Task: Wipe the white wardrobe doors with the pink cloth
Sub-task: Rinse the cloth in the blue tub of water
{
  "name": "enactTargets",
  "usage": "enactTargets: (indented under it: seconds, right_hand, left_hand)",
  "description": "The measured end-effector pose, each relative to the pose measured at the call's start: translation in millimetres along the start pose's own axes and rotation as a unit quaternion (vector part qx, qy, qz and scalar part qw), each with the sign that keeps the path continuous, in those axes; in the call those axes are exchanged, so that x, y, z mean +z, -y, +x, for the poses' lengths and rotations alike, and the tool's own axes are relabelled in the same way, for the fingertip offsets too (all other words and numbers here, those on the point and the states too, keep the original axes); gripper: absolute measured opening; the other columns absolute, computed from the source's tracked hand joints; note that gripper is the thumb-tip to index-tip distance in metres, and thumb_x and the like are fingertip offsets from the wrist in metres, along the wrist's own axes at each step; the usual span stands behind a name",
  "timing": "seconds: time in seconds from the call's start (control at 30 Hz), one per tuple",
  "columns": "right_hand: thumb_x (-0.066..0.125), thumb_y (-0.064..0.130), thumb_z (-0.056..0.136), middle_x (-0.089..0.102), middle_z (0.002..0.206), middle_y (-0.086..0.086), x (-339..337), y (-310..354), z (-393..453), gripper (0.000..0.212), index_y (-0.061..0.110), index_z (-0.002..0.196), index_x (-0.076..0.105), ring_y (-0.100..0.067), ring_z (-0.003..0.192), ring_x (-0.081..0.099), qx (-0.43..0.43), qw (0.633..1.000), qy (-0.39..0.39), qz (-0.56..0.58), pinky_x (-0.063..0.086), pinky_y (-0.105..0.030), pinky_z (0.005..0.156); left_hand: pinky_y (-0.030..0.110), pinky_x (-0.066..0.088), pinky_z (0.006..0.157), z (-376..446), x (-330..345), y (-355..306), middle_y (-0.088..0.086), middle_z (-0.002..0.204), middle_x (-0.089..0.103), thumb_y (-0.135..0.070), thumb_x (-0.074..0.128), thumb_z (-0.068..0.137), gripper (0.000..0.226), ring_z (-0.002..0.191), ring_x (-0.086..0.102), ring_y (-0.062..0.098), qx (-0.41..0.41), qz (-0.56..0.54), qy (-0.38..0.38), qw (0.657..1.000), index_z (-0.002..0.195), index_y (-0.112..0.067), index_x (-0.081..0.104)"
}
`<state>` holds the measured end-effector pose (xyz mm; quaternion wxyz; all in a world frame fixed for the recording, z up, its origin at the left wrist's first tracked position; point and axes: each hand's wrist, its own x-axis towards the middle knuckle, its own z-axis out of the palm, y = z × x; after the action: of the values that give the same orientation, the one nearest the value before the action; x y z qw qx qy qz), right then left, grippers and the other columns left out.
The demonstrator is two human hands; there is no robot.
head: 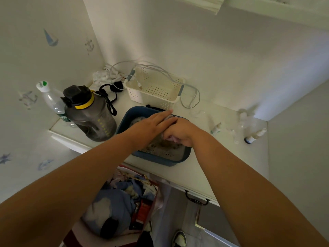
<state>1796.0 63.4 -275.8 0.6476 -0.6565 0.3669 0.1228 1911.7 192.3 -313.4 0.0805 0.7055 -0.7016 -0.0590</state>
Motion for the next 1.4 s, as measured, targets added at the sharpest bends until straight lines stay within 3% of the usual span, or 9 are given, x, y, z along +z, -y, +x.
enactTargets:
  seconds: [0.13,0.37,0.47,0.63,0.87,1.03,1.17,1.27,1.4]
  right_hand:
    - [0.057,-0.017,0.088,0.067,0.108,-0.02,-0.1,6.7,-3.6,0.033,0.01,0.104,0.065,-0.025,0.092,0.07,0.035,0.994,0.052,0.089,0.062,-0.042,0.08]
    - [0.066,-0.011,0.08,0.053,0.07,-0.011,-2.3,11.9,6.7,0.024,0.01,0.072,0.059,-0.013,0.052,0.04,0.071,0.994,0.078,0.002,0.045,-0.021,0.052]
    - [0.08,0.004,0.078,0.061,0.072,-0.006,4.5,17.9,5.9,0.015,0.01,0.082,0.068,-0.017,0.068,0.054,0.067,0.993,0.076,-0.066,0.046,-0.024,0.075]
    - [0.079,0.008,0.078,0.058,0.068,-0.006,14.1,25.1,7.6,0.015,0.01,0.077,0.064,-0.014,0.05,0.044,0.041,0.975,-0.012,-0.218,0.037,-0.024,0.048]
    - [0.063,0.03,0.096,0.055,0.092,-0.002,25.9,32.6,8.5,0.048,0.013,0.14,0.05,-0.021,0.102,0.054,-0.016,0.861,-0.01,-0.507,0.045,-0.033,0.101]
    - [0.06,0.028,0.098,0.064,0.119,-0.01,28.3,20.9,10.6,0.034,0.01,0.127,0.061,-0.025,0.108,0.061,-0.022,0.857,-0.008,-0.515,0.049,-0.034,0.099]
    - [0.065,0.021,0.093,0.059,0.096,-0.008,22.2,9.8,12.7,0.014,0.011,0.103,0.064,-0.029,0.099,0.063,-0.064,0.897,-0.042,-0.436,0.053,-0.038,0.088]
    - [0.075,0.01,0.088,0.068,0.101,-0.012,9.3,3.6,7.9,0.025,0.017,0.108,0.062,-0.025,0.084,0.069,-0.003,0.987,0.005,-0.159,0.061,-0.034,0.064]
    - [0.069,0.001,0.091,0.063,0.086,-0.011,-6.3,-0.7,5.0,0.024,0.013,0.112,0.064,-0.012,0.054,0.051,0.04,0.996,0.082,0.009,0.044,-0.019,0.044]
  left_hand:
    - [0.042,0.049,0.105,8.2,1.4,9.3,0.015,0.151,0.027,0.0,0.078,0.073,0.104,0.134,0.043,0.033,0.036,0.042,-0.03,0.998,0.154,-0.018,0.014]
    - [0.034,0.057,0.077,14.4,-2.1,9.5,0.016,0.119,0.055,-0.003,0.084,0.066,0.09,0.099,0.062,0.029,0.012,0.062,-0.045,0.997,0.139,-0.01,0.033]
    - [0.033,0.053,0.074,14.5,-7.8,5.3,0.017,0.119,0.056,-0.011,0.078,0.079,0.068,0.102,0.062,0.03,-0.027,0.07,-0.032,0.997,0.138,-0.003,0.046]
    - [0.032,0.047,0.08,22.8,-16.2,2.6,0.009,0.129,0.051,-0.019,0.059,0.096,0.047,0.112,0.059,0.025,-0.093,0.099,0.027,0.99,0.138,-0.009,0.04]
    - [0.037,0.049,0.091,39.1,-23.1,-7.6,0.009,0.134,0.058,-0.023,0.05,0.102,0.037,0.119,0.06,0.028,-0.176,0.191,0.199,0.945,0.136,-0.01,0.044]
    - [0.036,0.049,0.089,39.1,-24.7,-12.3,0.007,0.124,0.064,-0.022,0.051,0.101,0.031,0.11,0.063,0.026,-0.191,0.175,0.253,0.932,0.131,-0.013,0.054]
    - [0.033,0.048,0.088,34.0,-19.8,-7.6,0.005,0.127,0.058,-0.024,0.055,0.099,0.032,0.113,0.059,0.022,-0.196,0.123,0.196,0.953,0.13,-0.015,0.052]
    - [0.029,0.048,0.081,19.6,-16.1,-2.2,0.006,0.126,0.048,-0.023,0.064,0.091,0.037,0.114,0.05,0.022,-0.137,0.09,0.039,0.986,0.125,-0.014,0.055]
    - [0.041,0.06,0.07,2.6,-9.1,1.3,0.012,0.124,0.055,-0.003,0.081,0.068,0.07,0.11,0.057,0.033,-0.003,0.045,-0.079,0.996,0.131,-0.013,0.05]
